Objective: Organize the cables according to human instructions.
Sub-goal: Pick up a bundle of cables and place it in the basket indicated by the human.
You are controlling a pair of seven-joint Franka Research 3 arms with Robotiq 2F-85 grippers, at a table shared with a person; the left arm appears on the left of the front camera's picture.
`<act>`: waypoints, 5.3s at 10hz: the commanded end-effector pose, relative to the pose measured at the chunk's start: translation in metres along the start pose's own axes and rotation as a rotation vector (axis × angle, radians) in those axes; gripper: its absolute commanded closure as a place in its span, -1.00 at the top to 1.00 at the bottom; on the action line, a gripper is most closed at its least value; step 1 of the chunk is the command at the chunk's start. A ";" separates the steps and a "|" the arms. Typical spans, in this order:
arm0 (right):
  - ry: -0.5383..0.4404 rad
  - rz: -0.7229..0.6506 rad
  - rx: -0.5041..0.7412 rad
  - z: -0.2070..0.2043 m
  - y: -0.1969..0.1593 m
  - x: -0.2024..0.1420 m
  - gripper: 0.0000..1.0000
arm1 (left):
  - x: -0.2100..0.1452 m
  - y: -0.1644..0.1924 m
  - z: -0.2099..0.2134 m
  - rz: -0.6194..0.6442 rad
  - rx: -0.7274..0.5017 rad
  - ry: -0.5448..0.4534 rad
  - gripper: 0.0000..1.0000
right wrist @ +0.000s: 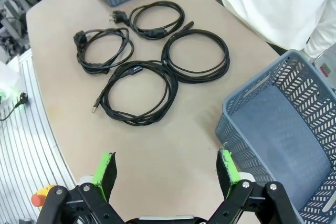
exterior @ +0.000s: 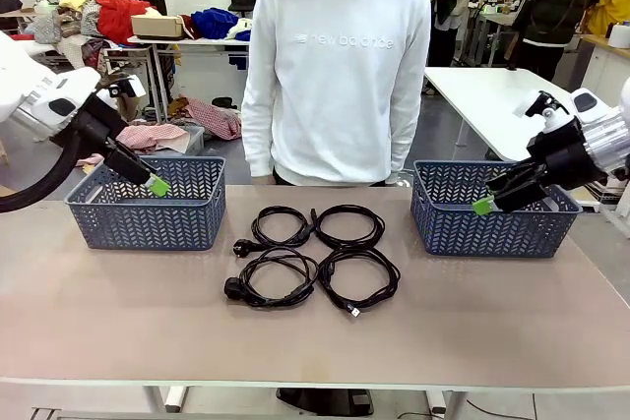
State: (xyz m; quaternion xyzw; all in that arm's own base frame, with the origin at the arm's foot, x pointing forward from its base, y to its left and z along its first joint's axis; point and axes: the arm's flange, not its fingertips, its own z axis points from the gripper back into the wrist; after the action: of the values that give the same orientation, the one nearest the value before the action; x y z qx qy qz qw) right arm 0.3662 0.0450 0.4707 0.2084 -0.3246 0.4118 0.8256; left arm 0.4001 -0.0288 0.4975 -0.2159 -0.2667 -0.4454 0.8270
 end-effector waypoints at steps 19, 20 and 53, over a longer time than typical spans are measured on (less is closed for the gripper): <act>-0.019 0.019 0.018 -0.002 -0.004 -0.001 1.00 | 0.019 -0.010 -0.018 -0.100 -0.048 0.048 1.00; -0.019 0.019 0.018 -0.002 -0.004 -0.001 1.00 | 0.029 -0.019 -0.029 -0.151 -0.076 0.077 1.00; -0.019 0.019 0.018 -0.002 -0.004 -0.001 1.00 | 0.047 -0.125 -0.283 -0.639 -0.125 0.570 1.00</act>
State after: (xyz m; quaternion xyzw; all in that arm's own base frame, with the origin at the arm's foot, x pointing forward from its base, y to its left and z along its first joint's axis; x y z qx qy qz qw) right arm 0.3653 0.0448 0.4699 0.2089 -0.3205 0.4124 0.8268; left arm 0.3812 -0.2863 0.3287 -0.0545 -0.0537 -0.7401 0.6681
